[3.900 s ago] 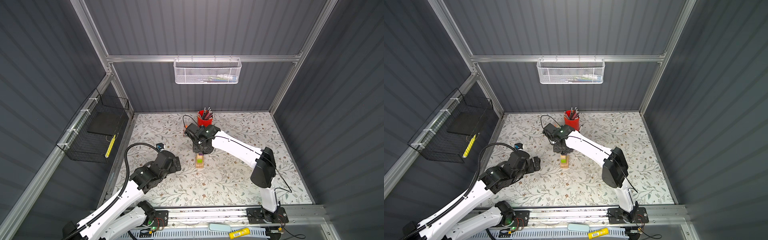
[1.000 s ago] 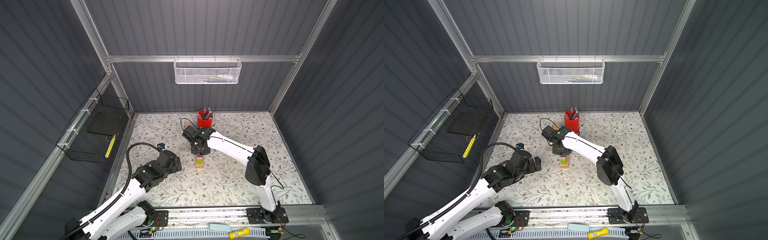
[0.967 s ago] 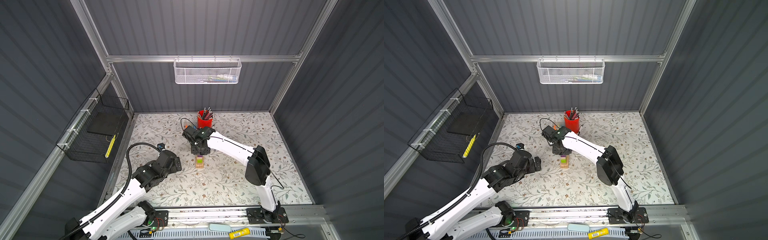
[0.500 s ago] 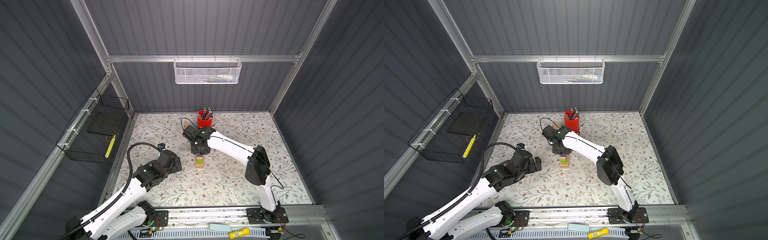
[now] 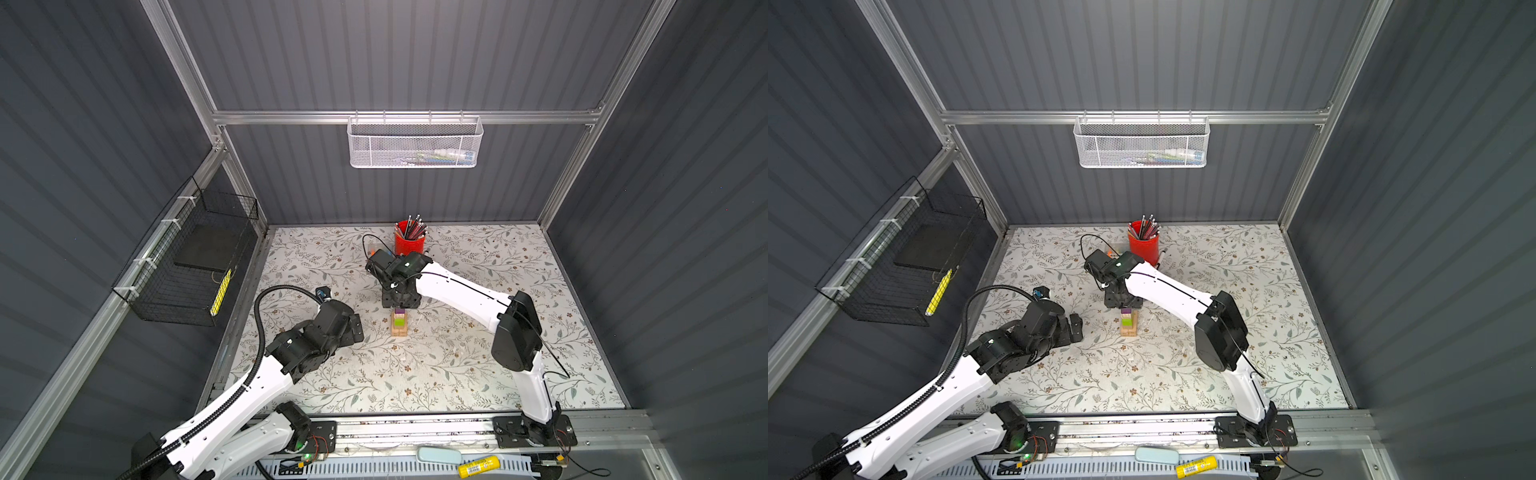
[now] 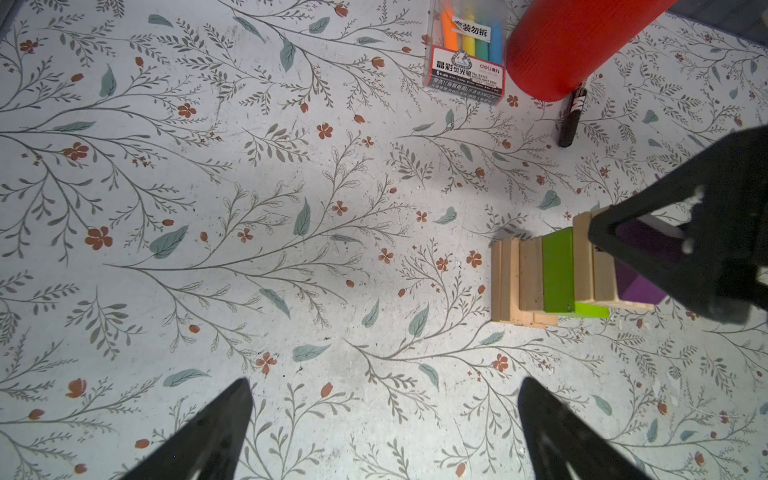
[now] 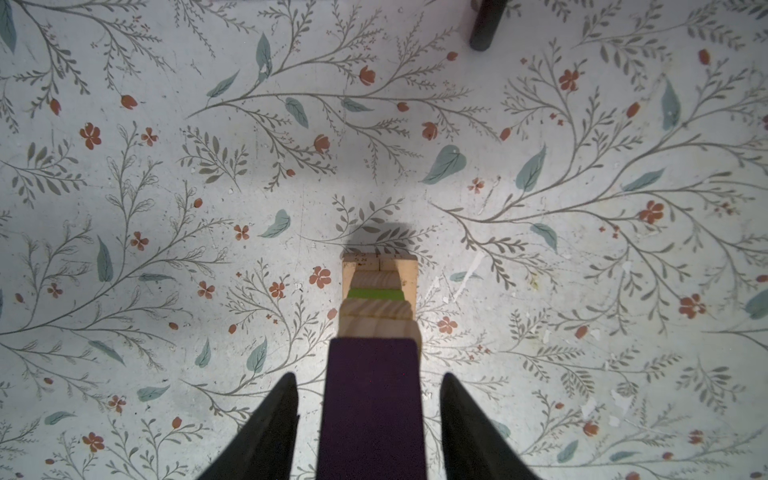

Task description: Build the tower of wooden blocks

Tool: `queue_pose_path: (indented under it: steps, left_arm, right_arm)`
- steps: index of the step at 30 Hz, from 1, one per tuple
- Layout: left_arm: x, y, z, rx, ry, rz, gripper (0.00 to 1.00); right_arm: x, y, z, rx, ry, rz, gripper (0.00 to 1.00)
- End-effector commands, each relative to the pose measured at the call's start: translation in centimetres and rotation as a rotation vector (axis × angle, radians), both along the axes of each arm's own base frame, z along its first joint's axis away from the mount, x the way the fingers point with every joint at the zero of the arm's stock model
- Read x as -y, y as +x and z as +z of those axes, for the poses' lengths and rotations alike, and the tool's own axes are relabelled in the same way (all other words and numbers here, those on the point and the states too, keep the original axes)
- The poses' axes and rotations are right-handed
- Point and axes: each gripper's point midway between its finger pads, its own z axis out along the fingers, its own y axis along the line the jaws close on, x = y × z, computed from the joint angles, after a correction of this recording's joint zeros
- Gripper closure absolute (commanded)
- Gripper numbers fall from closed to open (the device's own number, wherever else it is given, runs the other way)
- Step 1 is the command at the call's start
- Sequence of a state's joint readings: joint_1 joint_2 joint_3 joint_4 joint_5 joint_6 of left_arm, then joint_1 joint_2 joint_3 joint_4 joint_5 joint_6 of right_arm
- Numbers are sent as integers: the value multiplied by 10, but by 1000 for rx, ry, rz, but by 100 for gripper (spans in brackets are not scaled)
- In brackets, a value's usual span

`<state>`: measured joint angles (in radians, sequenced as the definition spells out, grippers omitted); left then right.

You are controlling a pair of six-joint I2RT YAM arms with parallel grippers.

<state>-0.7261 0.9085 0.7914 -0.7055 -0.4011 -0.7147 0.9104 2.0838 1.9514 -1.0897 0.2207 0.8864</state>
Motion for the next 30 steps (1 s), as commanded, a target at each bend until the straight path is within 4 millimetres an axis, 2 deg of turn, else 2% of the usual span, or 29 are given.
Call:
queue_pose_path:
  steps: [1,4,6,10,12,16,17,20,22,25,27,28,30]
  left_arm:
    - [0,3,17,25,6,-5,0]
    - [-2,6,25,46,20,2,0]
    - [-5,9,30,63,32,5,0]
    - [-16,26,38,117,85,44,0]
    - [-24,41,42,163,134,76,0]
    - [-71,88,37,232,241,230,0]
    - [-89,101,31,238,247,288,0]
    - [-146,124,5,254,307,436,0]
    - [-171,128,-17,240,326,485,0]
    - [-178,134,-40,290,402,460,0]
    - [-176,139,-45,352,411,438,0]
    - [-171,141,-49,390,409,401,0]
    - [-162,145,-52,459,381,349,0]
  right_arm:
    - [18,-7,43,63,37,5,38]
    - [42,-13,74,144,53,17,29]
    - [68,-16,88,182,57,10,21]
    - [146,-11,102,288,27,-72,1]
    - [190,-6,99,339,3,-135,1]
    - [293,4,83,509,-151,-315,1]
    - [319,6,75,546,-190,-374,1]
    - [376,9,58,656,-226,-503,1]
    - [396,12,41,692,-224,-533,1]
    - [412,16,16,743,-247,-525,1]
    - [409,25,2,786,-212,-475,1]
    - [400,33,-7,792,-170,-415,1]
    - [388,45,-14,835,-134,-332,1]
